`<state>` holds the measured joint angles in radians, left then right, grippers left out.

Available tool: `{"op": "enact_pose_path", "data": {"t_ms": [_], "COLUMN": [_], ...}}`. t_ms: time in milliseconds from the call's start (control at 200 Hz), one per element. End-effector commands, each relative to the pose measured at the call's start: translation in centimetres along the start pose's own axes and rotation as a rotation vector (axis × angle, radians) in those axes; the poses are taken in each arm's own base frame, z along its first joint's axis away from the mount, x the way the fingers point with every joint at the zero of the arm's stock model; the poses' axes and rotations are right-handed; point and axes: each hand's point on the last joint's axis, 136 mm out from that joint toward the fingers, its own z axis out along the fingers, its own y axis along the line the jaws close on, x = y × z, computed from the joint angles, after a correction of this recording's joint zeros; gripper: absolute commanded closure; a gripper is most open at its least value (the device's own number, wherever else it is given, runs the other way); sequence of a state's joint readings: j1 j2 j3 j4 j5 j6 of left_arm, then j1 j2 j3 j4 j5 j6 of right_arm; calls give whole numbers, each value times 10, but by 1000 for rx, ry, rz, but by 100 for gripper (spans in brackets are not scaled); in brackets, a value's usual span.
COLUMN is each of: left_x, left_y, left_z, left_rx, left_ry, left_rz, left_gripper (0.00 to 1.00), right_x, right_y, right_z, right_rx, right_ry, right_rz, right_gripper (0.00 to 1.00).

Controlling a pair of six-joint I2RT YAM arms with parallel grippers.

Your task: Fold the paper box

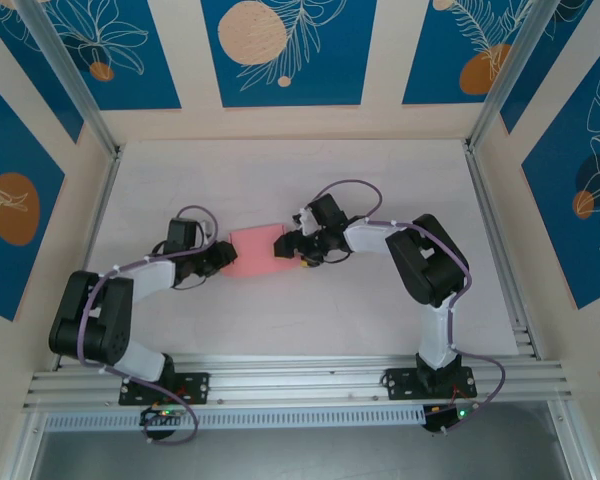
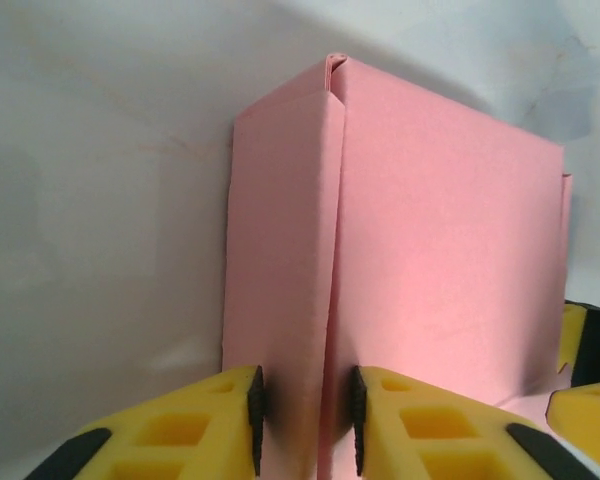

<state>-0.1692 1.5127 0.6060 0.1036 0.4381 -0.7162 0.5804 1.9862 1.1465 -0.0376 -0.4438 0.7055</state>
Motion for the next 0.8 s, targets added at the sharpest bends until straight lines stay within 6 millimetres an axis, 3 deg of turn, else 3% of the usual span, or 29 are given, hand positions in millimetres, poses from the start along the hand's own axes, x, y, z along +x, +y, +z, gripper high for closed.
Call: {"op": "enact_pose_path", "data": {"t_ms": [0, 315, 610, 795], "left_x": [51, 45, 36, 31], "left_y": [57, 68, 63, 63], "left_z": [10, 6, -2, -1], "left_rx": [-138, -179, -174, -147], "left_ry": [183, 190, 178, 180], "left_rz": [-135, -119, -74, -91], "left_gripper": [75, 91, 93, 94], "right_x": [10, -19, -47, -58], "right_y": [-9, -26, -37, -30], "right_z": [21, 7, -11, -13], "right_rx": [-62, 53, 81, -4], "right_ry": [37, -27, -62, -49], "right_rz": [19, -3, -21, -21], "right_gripper": [29, 28, 27, 22]}}
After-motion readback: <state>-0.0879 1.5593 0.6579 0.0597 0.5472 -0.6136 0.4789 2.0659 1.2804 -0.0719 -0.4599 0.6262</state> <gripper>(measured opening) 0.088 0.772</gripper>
